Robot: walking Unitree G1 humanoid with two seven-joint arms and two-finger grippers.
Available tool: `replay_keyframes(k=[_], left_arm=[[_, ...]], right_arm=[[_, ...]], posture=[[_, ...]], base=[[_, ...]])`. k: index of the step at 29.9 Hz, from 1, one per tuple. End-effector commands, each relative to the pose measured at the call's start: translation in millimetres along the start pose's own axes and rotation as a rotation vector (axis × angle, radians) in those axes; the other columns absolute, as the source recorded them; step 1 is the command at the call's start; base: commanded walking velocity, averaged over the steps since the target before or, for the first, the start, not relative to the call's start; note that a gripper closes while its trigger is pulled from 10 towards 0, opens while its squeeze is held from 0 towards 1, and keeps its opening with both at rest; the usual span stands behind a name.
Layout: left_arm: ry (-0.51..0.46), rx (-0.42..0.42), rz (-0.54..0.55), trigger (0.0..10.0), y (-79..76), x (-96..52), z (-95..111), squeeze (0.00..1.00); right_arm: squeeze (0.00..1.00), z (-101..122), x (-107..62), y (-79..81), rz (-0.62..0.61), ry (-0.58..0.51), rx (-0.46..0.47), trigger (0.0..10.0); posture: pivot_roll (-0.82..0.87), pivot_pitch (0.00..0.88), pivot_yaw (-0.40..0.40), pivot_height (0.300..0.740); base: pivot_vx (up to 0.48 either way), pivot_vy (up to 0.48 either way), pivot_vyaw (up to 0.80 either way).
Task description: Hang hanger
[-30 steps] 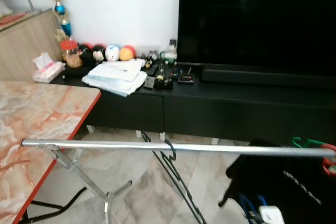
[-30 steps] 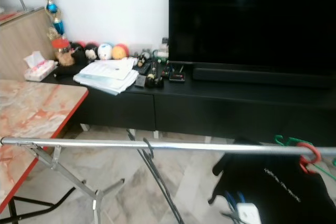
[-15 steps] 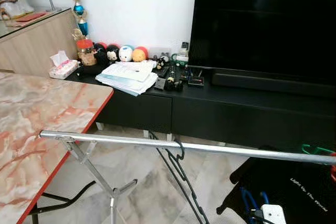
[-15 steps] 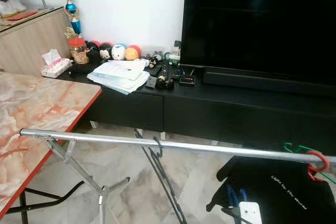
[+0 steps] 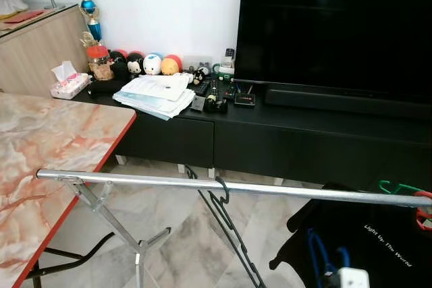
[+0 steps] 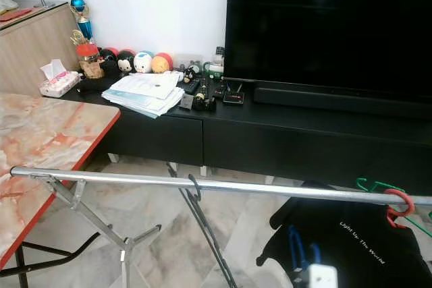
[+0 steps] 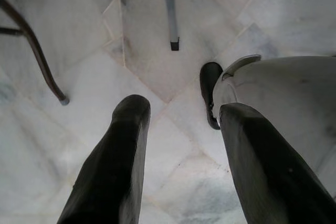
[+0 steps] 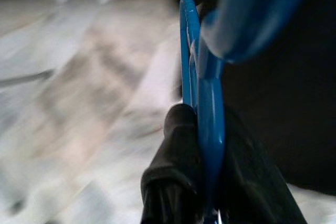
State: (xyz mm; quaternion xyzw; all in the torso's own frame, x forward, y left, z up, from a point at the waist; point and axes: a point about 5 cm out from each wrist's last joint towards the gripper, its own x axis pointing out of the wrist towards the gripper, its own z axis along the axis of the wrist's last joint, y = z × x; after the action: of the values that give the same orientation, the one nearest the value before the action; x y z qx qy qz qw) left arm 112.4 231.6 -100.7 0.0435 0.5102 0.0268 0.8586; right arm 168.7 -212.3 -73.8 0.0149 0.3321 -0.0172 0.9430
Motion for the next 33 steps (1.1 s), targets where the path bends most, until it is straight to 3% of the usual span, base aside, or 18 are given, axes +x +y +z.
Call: replay_keyframes(k=[1,5,9,11,18,33], left_arm=[[0.011,0.012,-0.003,10.0,-1.6,-0.3,-3,0.0],[0.015,0.013,0.004,10.0,4.1,-1.8,-5,0.0],[0.012,0.014,0.009,10.0,5.2,-2.0,-5,0.0],[0.012,0.016,0.011,10.0,5.3,-2.1,-5,0.0],[0.014,0.014,0.011,10.0,5.8,-2.3,-6,0.0],[0.011,0.015,0.011,10.0,5.6,-1.8,-4,0.0]], right_arm=[[0.0,10,-0.3,-1.8,0.042,-0.082,-0.015,10.0],[0.0,45,-5.8,7.1,0.198,-0.327,0.019,10.0],[0.0,61,-9.1,8.7,0.175,-0.415,-0.011,10.0],[0.0,72,-8.0,3.1,0.086,-0.455,-0.034,10.0],[0.0,93,-12.3,-15.3,-0.167,-0.507,0.081,10.0],[0.0,117,-6.5,-8.6,-0.141,-0.546,0.049,10.0]], posture=[[-0.01,0.0,0.023,0.74],[-0.02,0.0,0.025,0.74],[-0.02,0.0,0.025,0.74],[-0.02,0.0,0.023,0.74],[-0.01,0.0,0.02,0.74],[0.0,0.0,0.019,0.74]], base=[[0.0,0.0,0.0],[0.0,0.0,0.0],[0.0,0.0,0.0],[0.0,0.0,0.0],[0.0,0.0,0.0],[0.0,0.0,0.0]])
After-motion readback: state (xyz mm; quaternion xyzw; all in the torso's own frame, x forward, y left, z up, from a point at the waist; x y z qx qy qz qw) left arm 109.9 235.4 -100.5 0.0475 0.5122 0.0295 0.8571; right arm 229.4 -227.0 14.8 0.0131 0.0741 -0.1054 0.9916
